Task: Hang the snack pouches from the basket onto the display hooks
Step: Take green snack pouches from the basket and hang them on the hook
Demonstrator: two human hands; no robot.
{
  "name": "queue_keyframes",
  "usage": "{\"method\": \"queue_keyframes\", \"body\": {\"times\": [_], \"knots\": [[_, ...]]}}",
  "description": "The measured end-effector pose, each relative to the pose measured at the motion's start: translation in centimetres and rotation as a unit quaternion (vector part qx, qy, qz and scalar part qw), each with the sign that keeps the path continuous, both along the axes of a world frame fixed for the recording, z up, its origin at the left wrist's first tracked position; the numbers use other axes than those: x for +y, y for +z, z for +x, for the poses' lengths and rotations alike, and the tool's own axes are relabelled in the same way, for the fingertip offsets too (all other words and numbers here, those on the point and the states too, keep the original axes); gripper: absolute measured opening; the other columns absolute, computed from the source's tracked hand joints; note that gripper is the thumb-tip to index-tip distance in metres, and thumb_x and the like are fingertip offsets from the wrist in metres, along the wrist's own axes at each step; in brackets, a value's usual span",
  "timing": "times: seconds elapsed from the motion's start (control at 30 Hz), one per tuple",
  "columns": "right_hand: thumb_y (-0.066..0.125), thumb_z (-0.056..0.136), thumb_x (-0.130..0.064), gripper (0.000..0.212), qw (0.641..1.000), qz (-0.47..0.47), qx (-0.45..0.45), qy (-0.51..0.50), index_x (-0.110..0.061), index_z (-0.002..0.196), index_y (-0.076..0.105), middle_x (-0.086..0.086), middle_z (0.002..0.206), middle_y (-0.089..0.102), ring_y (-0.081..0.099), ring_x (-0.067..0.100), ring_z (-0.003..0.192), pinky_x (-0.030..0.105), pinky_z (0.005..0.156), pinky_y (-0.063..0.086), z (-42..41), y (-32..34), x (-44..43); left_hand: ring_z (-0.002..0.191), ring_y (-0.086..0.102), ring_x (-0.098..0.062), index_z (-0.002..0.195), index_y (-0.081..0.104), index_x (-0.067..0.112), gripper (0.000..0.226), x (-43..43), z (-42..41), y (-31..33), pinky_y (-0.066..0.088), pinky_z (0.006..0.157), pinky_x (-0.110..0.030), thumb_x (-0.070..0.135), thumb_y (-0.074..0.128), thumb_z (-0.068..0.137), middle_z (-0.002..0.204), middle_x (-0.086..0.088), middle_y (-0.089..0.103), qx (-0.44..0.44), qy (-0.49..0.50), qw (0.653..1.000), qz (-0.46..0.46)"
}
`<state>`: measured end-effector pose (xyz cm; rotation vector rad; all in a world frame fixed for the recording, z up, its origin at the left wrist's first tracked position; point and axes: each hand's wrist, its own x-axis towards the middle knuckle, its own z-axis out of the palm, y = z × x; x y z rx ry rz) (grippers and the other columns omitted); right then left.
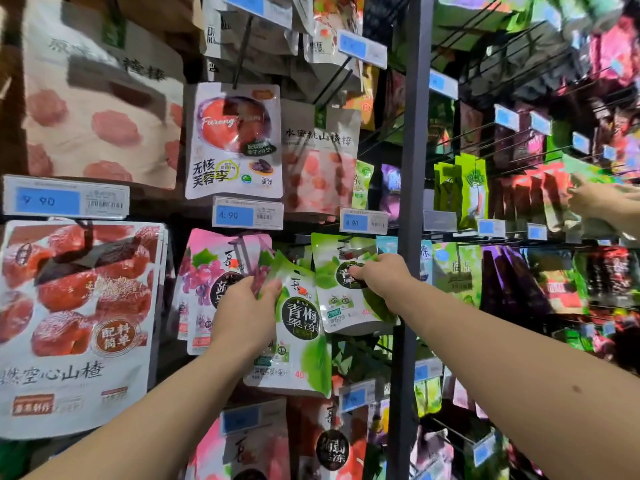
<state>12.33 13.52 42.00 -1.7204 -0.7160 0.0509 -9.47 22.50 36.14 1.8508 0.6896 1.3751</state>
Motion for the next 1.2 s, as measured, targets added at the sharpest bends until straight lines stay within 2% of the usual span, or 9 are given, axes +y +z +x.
{"method": "queue_keyframes", "body": {"times": [0.2, 0.27, 0.37, 0.47, 0.6, 0.87, 0.97, 1.07, 1.2], "knots": [[0.076, 0.088, -0.025, 0.026, 0.998, 0.014, -0.068, 0.000, -0.011, 0.108, 0.066, 0.008, 0.098, 0.071, 0.068, 0.026, 0.092, 0.040, 0.088, 0.056, 0.4, -1.6, 2.8, 0.054, 0.048, -0.017, 0.068, 0.055, 0.020, 0.038, 0.8, -1.3, -0.4, 0.031, 0.051, -0.030, 0.038, 0.058, 0.101, 0.058, 0.004, 0.055, 0.007, 0.025, 0.999, 0.028], [0.074, 0.092, -0.025, 0.037, 0.997, 0.013, -0.079, -0.001, -0.008, 0.122, 0.064, 0.010, 0.105, 0.070, 0.066, 0.028, 0.096, 0.034, 0.084, 0.051, 0.7, -1.9, 3.7, 0.048, 0.041, -0.015, 0.064, 0.051, 0.020, 0.042, 1.1, -1.4, -0.9, 0.030, 0.049, -0.029, 0.038, 0.058, 0.100, 0.052, 0.004, 0.049, 0.003, 0.024, 1.000, 0.018], [0.071, 0.096, -0.024, 0.066, 0.998, 0.035, -0.054, 0.003, -0.005, 0.151, 0.041, 0.013, 0.136, 0.059, 0.058, 0.032, 0.122, 0.030, 0.092, 0.043, 1.1, -2.5, 5.2, 0.051, 0.047, -0.016, 0.067, 0.056, 0.017, 0.041, 2.1, -1.8, -1.4, 0.034, 0.051, -0.029, 0.040, 0.057, 0.101, 0.056, -0.001, 0.057, 0.006, 0.035, 0.999, 0.016], [0.069, 0.097, -0.022, 0.072, 0.998, 0.048, -0.029, 0.006, -0.004, 0.155, 0.032, 0.015, 0.151, 0.047, 0.048, 0.031, 0.135, 0.026, 0.099, 0.038, 1.6, -3.2, 7.2, 0.054, 0.049, -0.016, 0.066, 0.052, 0.016, 0.044, 2.7, -2.2, -1.6, 0.034, 0.052, -0.029, 0.041, 0.055, 0.101, 0.059, -0.004, 0.057, 0.008, 0.048, 0.998, 0.036], [0.063, 0.100, -0.038, 0.084, 0.996, -0.055, -0.076, 0.012, 0.000, 0.159, 0.016, 0.015, 0.166, 0.022, 0.024, 0.026, 0.153, 0.025, 0.119, 0.020, 2.5, -3.5, 9.9, 0.058, 0.051, -0.019, 0.073, 0.057, 0.006, 0.047, 3.2, -2.0, -1.6, 0.038, 0.058, -0.032, 0.045, 0.056, 0.099, 0.071, -0.017, 0.064, 0.015, 0.043, 0.998, 0.040], [0.068, 0.094, -0.045, 0.106, 0.998, -0.052, -0.046, 0.000, -0.011, 0.163, -0.005, 0.017, 0.168, 0.015, 0.020, 0.034, 0.154, 0.041, 0.122, 0.023, 2.4, -4.1, 11.0, 0.055, 0.048, -0.018, 0.078, 0.059, -0.001, 0.047, 3.2, -1.8, -1.7, 0.036, 0.057, -0.031, 0.041, 0.059, 0.099, 0.072, -0.023, 0.062, -0.001, 0.031, 0.999, 0.015], [0.063, 0.096, -0.046, 0.088, 0.999, 0.008, -0.033, -0.034, -0.008, 0.160, 0.017, 0.020, 0.157, 0.038, 0.035, 0.036, 0.145, 0.047, 0.118, 0.032, 0.1, -5.0, 8.6, 0.050, 0.043, -0.014, 0.068, 0.053, 0.007, 0.046, 2.8, -1.9, -1.8, 0.034, 0.055, -0.031, 0.039, 0.059, 0.099, 0.060, -0.014, 0.054, -0.007, 0.030, 1.000, -0.003], [0.055, 0.098, -0.054, 0.061, 0.996, 0.041, -0.017, 0.075, -0.013, 0.142, 0.046, 0.005, 0.132, 0.057, 0.057, 0.021, 0.114, 0.042, 0.107, 0.043, -3.1, -6.5, 4.2, 0.051, 0.045, -0.015, 0.068, 0.051, 0.012, 0.042, 1.6, -1.7, -1.6, 0.036, 0.054, -0.031, 0.041, 0.061, 0.098, 0.060, -0.006, 0.053, -0.020, 0.026, 0.999, -0.025], [0.069, 0.080, -0.071, 0.091, 0.968, 0.011, 0.082, 0.236, -0.023, 0.152, 0.040, 0.001, 0.143, 0.056, 0.061, 0.017, 0.119, 0.042, 0.104, 0.050, -6.7, -7.9, -0.9, 0.060, 0.051, -0.024, 0.069, 0.054, 0.007, 0.042, -0.3, -0.4, -1.0, 0.039, 0.058, -0.034, 0.038, 0.061, 0.097, 0.062, -0.009, 0.057, -0.038, 0.023, 0.998, -0.048]]}}
